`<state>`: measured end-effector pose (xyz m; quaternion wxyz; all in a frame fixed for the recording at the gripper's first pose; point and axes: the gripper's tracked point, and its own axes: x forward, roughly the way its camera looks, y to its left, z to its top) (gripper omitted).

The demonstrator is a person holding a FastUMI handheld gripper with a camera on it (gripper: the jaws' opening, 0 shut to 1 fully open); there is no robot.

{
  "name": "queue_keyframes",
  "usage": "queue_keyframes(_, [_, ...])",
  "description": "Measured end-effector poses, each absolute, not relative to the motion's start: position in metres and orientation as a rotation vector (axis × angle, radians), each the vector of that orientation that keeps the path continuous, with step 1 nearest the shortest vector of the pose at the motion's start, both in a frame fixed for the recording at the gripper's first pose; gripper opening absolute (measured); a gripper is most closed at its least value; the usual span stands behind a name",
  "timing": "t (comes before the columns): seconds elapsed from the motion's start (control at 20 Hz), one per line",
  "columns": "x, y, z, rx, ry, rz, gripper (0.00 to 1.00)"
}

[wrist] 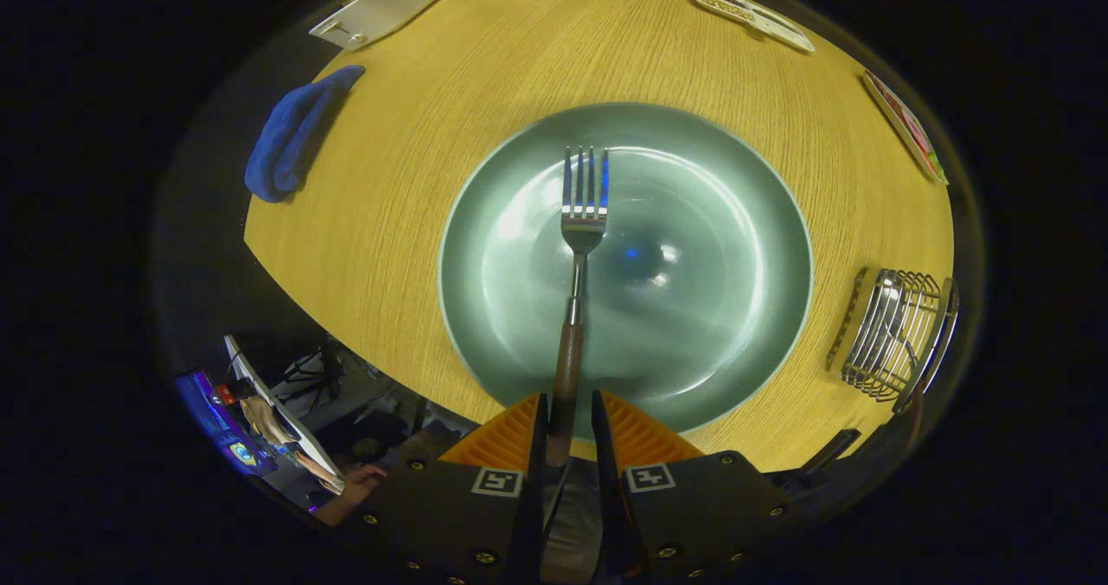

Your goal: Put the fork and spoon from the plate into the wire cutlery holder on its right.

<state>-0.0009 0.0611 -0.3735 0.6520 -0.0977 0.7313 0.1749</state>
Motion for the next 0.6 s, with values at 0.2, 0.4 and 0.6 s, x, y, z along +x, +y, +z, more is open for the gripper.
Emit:
queue_keyframes(0.2, [-0.006, 0.051, -0.378, -0.264, 1.672, 0.410, 0.29])
queue_keyframes(0.4, [0.001, 0.044, -0.373, -0.348, 1.633, 0.436, 0.29])
queue_keyframes(0.6, [-0.003, 0.038, -0.383, -0.412, 1.624, 0.458, 0.06])
